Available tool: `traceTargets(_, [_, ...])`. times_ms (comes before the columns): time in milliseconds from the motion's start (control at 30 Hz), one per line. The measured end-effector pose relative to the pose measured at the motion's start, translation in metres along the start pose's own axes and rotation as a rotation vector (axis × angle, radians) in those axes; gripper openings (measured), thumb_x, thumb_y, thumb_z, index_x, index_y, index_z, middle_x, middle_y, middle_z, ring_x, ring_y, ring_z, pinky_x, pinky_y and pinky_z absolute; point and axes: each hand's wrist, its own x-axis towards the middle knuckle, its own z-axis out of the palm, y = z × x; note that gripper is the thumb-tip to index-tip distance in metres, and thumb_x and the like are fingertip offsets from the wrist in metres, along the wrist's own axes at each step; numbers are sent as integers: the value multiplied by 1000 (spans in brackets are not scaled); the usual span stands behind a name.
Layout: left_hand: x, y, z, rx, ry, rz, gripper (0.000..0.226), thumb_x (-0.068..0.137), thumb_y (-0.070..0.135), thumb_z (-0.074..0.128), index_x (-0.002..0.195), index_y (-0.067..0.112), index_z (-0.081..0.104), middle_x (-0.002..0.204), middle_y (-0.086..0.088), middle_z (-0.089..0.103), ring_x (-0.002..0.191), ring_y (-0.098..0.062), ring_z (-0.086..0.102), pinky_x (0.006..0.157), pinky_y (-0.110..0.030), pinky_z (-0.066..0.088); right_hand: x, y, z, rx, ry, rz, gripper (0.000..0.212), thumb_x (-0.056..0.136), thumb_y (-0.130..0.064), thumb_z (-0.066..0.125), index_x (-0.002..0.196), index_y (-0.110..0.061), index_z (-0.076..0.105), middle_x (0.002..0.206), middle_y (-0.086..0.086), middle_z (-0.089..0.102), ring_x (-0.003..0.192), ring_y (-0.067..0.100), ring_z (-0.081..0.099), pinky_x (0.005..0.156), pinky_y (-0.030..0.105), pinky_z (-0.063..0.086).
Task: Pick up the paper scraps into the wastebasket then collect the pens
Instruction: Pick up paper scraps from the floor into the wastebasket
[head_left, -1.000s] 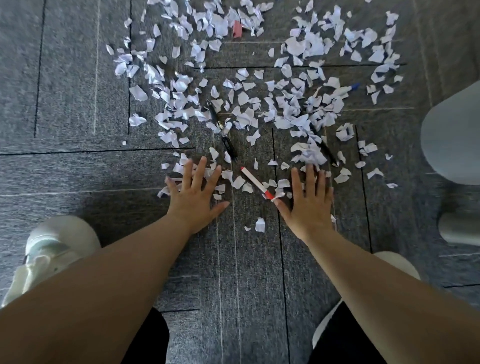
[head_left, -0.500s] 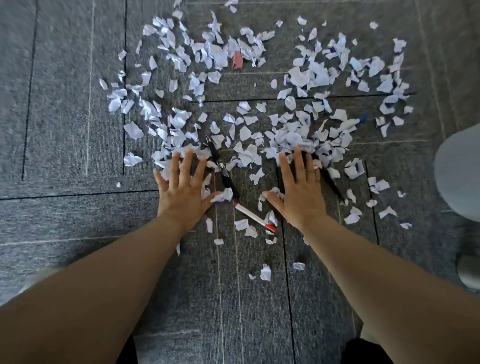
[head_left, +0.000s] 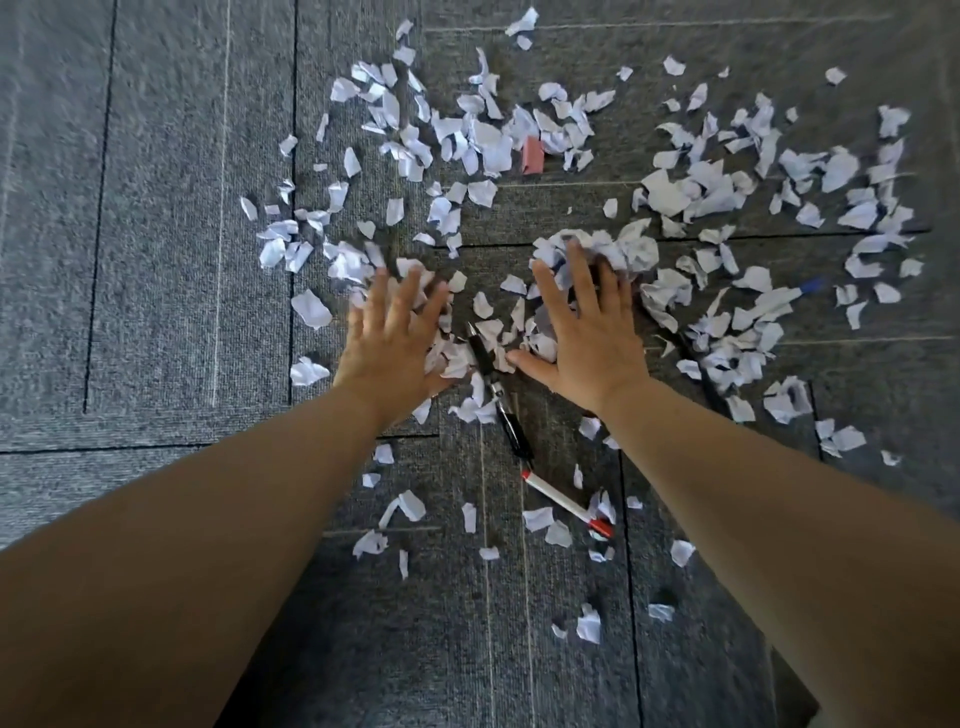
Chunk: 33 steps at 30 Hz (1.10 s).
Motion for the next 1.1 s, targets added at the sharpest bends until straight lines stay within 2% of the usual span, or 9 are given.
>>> traceTargets(133, [-4, 7, 0, 8, 13, 73, 69, 93, 42, 39, 147, 20, 1, 155, -6, 0, 141, -32, -1, 113, -48, 12, 5, -9, -4, 0, -6, 2, 74, 85, -66, 34, 146, -31, 10, 156, 9, -4, 140, 39, -3, 112, 54, 3])
traceTargets(233, [-10, 9, -4, -22, 124, 87, 52, 87, 44, 46, 129, 13, 45, 128, -15, 45, 114, -36, 45, 94, -49, 42, -4, -16, -4, 49, 128, -91, 45, 87, -46, 49, 122, -17, 49, 134, 20, 41, 120, 44, 39, 97, 53, 38])
traceTargets(300, [-11, 7, -2, -60, 197, 98, 44, 82, 43, 49, 108, 9, 57, 107, -15, 55, 95, -34, 54, 79, -46, 50, -8, -17, -1, 51, 211, -163, 28, 85, -34, 56, 99, -10, 57, 109, 20, 56, 94, 39, 54, 78, 47, 49])
traceTargets(467, [-15, 8, -16, -154, 115, 1, 33, 94, 40, 41, 109, 12, 49, 106, -3, 52, 91, -16, 49, 66, -31, 45, -19, -8, -5, 157, 125, -240, 13, 90, -16, 55, 91, -3, 56, 86, 15, 55, 68, 31, 55, 49, 40, 50])
traceTargets(600, [-18, 14, -47, -70, 85, 17, 34, 96, 42, 35, 112, 14, 47, 103, -2, 57, 77, -15, 50, 55, -29, 41, -33, 14, -26, 208, 98, -208, 16, 96, -17, 45, 95, -3, 53, 88, 12, 54, 65, 27, 52, 51, 37, 42])
traceTargets(733, [-19, 41, -104, -14, 134, 69, 33, 97, 41, 32, 112, 15, 46, 103, -2, 58, 86, -21, 59, 59, -30, 43, -57, 42, -76, 232, 208, -179, 11, 92, -11, 55, 86, -2, 54, 77, 12, 53, 53, 21, 39, 47, 31, 29])
traceTargets(900, [-26, 117, -193, -145, 252, 207, 31, 97, 41, 35, 99, 14, 50, 92, -3, 58, 81, -22, 55, 61, -29, 37, -110, 89, -159, 257, 391, -70, 12, 84, -6, 63, 78, -2, 54, 70, 13, 55, 48, 26, 47, 44, 27, 28])
traceTargets(1000, [-37, 174, -239, -180, 376, 325, 28, 96, 40, 37, 88, 16, 49, 80, 1, 47, 73, -20, 51, 58, -28, 34, -156, 120, -210, 292, 518, -21, 11, 83, -7, 56, 74, -3, 53, 66, 12, 53, 48, 21, 39, 43, 27, 29])
traceTargets(1100, [-45, 233, -274, -238, 455, 435, 30, 96, 35, 42, 90, 8, 53, 84, -9, 56, 73, -26, 52, 58, -30, 34, -205, 154, -248, 302, 628, 52, 15, 86, -15, 50, 78, -4, 56, 72, 12, 58, 51, 27, 50, 45, 30, 37])
